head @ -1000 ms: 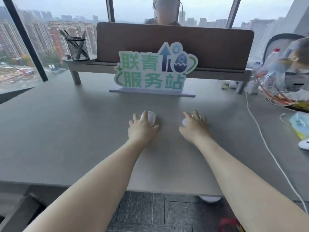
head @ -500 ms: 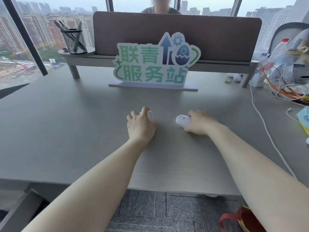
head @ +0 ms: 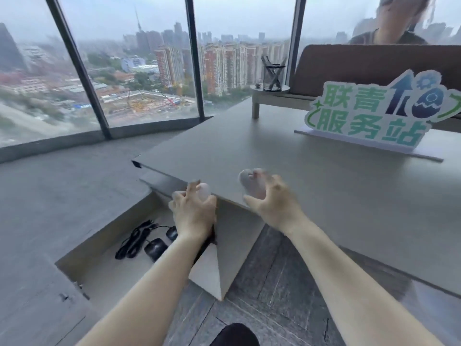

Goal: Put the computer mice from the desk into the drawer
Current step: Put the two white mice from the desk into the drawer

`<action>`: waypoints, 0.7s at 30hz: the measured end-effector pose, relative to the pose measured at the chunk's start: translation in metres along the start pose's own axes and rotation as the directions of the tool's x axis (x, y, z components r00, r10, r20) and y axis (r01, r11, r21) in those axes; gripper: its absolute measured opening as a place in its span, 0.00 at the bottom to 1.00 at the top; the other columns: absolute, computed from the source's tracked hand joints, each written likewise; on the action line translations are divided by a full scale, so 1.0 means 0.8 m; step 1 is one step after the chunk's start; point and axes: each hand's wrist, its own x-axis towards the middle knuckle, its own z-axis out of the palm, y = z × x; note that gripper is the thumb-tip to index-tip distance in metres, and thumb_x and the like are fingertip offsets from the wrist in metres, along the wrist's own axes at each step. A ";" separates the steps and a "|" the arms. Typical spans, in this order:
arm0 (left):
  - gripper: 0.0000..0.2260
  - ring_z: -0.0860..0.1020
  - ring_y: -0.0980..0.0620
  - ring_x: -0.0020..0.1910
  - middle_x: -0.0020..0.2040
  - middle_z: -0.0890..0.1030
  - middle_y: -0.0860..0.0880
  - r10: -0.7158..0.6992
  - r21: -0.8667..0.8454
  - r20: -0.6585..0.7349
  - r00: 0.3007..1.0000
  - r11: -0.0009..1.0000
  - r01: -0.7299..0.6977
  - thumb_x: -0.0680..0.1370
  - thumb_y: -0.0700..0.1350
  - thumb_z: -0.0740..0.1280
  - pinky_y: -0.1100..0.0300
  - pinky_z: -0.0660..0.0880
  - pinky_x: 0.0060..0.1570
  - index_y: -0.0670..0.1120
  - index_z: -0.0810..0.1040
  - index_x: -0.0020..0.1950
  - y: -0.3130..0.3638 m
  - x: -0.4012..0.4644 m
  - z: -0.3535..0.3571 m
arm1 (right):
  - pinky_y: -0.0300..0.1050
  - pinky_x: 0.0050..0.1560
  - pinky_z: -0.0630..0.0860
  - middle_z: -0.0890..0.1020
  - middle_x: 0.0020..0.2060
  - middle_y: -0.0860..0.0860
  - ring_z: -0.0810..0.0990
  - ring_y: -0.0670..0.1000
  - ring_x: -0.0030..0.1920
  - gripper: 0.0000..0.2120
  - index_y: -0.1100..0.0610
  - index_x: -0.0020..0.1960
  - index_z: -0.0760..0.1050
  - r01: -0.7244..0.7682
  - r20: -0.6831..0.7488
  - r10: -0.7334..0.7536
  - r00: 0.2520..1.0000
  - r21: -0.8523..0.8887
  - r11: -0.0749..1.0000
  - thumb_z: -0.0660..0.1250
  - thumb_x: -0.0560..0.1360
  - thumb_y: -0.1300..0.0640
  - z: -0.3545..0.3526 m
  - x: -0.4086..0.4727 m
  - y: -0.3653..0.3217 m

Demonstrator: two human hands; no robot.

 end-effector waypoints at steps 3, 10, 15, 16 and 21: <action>0.25 0.65 0.39 0.64 0.65 0.67 0.39 -0.172 0.048 -0.048 0.984 0.984 0.175 0.76 0.50 0.60 0.49 0.64 0.62 0.56 0.66 0.75 -0.082 0.009 -0.055 | 0.54 0.57 0.76 0.75 0.62 0.55 0.79 0.60 0.57 0.28 0.41 0.72 0.62 0.106 0.180 -0.112 0.977 0.038 0.994 0.66 0.75 0.46 0.091 -0.013 -0.065; 0.23 0.64 0.34 0.64 0.68 0.64 0.35 -0.515 0.212 -0.072 0.854 0.829 0.518 0.75 0.44 0.55 0.44 0.64 0.64 0.51 0.69 0.71 -0.237 0.036 -0.118 | 0.52 0.49 0.78 0.70 0.63 0.57 0.78 0.60 0.52 0.28 0.45 0.74 0.59 0.116 0.503 -0.056 0.862 -0.088 0.989 0.61 0.76 0.46 0.273 -0.017 -0.134; 0.25 0.63 0.35 0.65 0.72 0.62 0.39 -0.588 0.323 0.003 0.809 0.766 0.556 0.73 0.45 0.52 0.47 0.63 0.60 0.48 0.66 0.71 -0.286 0.064 -0.106 | 0.51 0.46 0.75 0.71 0.64 0.59 0.78 0.61 0.52 0.26 0.49 0.71 0.60 0.141 0.606 0.041 0.794 -0.250 0.958 0.60 0.75 0.49 0.356 0.001 -0.145; 0.23 0.63 0.35 0.65 0.72 0.61 0.39 -0.615 0.325 0.014 0.788 0.748 0.578 0.74 0.45 0.54 0.47 0.65 0.59 0.48 0.67 0.69 -0.288 0.070 -0.104 | 0.50 0.45 0.75 0.71 0.64 0.59 0.78 0.61 0.54 0.27 0.49 0.72 0.60 0.153 0.622 0.061 0.780 -0.284 0.946 0.60 0.74 0.50 0.368 0.004 -0.143; 0.21 0.65 0.36 0.65 0.69 0.61 0.39 -0.681 0.374 0.040 0.731 0.689 0.621 0.76 0.45 0.60 0.47 0.70 0.61 0.45 0.67 0.69 -0.308 0.100 -0.087 | 0.47 0.38 0.72 0.76 0.60 0.57 0.80 0.59 0.49 0.28 0.52 0.70 0.60 0.212 0.702 0.156 0.695 -0.408 0.888 0.62 0.70 0.55 0.416 0.017 -0.134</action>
